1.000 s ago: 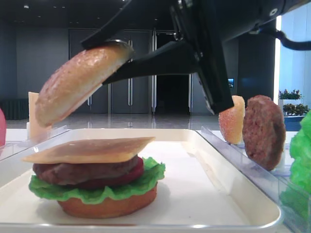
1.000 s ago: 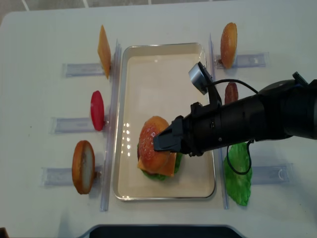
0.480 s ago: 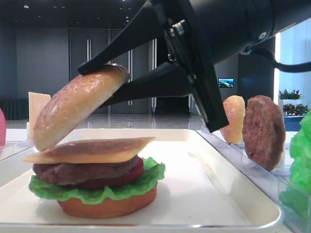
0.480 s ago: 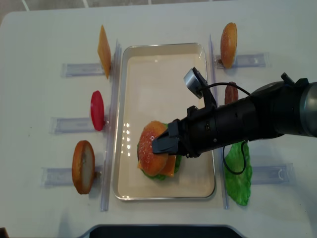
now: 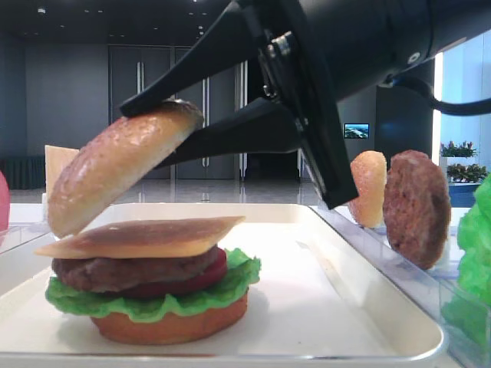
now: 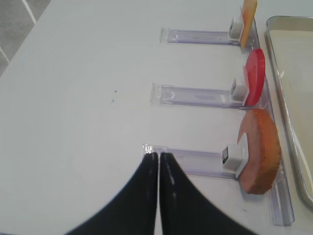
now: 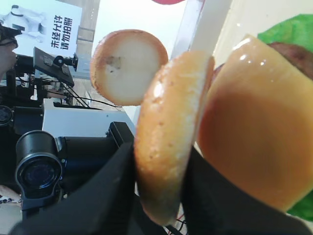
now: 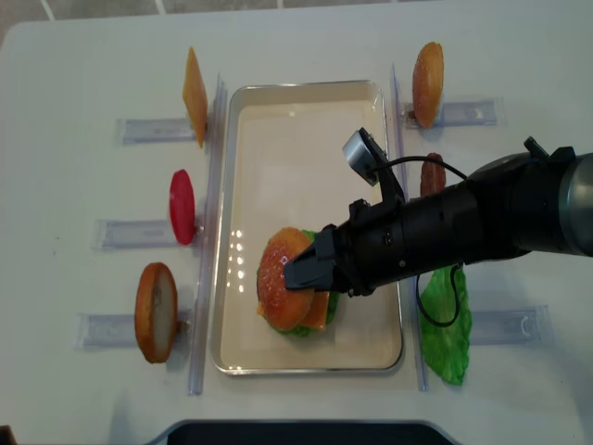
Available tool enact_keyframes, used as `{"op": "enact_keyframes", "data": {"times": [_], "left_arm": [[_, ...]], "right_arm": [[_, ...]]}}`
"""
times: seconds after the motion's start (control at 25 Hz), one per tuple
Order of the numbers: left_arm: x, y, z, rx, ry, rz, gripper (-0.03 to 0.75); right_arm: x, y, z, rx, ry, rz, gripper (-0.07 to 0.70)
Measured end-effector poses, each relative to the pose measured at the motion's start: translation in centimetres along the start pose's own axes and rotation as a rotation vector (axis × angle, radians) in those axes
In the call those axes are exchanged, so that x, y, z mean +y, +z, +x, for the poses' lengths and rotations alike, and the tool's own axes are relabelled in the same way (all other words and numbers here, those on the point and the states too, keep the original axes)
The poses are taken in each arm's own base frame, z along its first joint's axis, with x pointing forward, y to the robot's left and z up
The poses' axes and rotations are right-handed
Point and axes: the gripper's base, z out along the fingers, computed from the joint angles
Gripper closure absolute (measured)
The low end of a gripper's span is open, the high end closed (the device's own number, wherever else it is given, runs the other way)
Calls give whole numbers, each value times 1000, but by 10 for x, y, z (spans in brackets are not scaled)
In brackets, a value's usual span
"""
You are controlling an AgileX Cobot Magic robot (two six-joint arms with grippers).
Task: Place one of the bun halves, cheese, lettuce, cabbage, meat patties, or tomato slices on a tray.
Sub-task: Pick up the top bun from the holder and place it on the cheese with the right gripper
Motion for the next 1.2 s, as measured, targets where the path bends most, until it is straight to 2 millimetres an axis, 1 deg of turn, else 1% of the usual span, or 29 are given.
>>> {"op": "enact_keyframes", "data": {"times": [0.2,0.44,1.2], "left_arm": [[0,0,0,0,0,0,716],[0,0,0,0,0,0,716],[0,0,0,0,0,0,716]], "right_arm": [[2,0,1,9,-16,-25,398],[5,0,-4,-1,-34,-34,398],[-1,1,-6,-23,-35,27,398]]}}
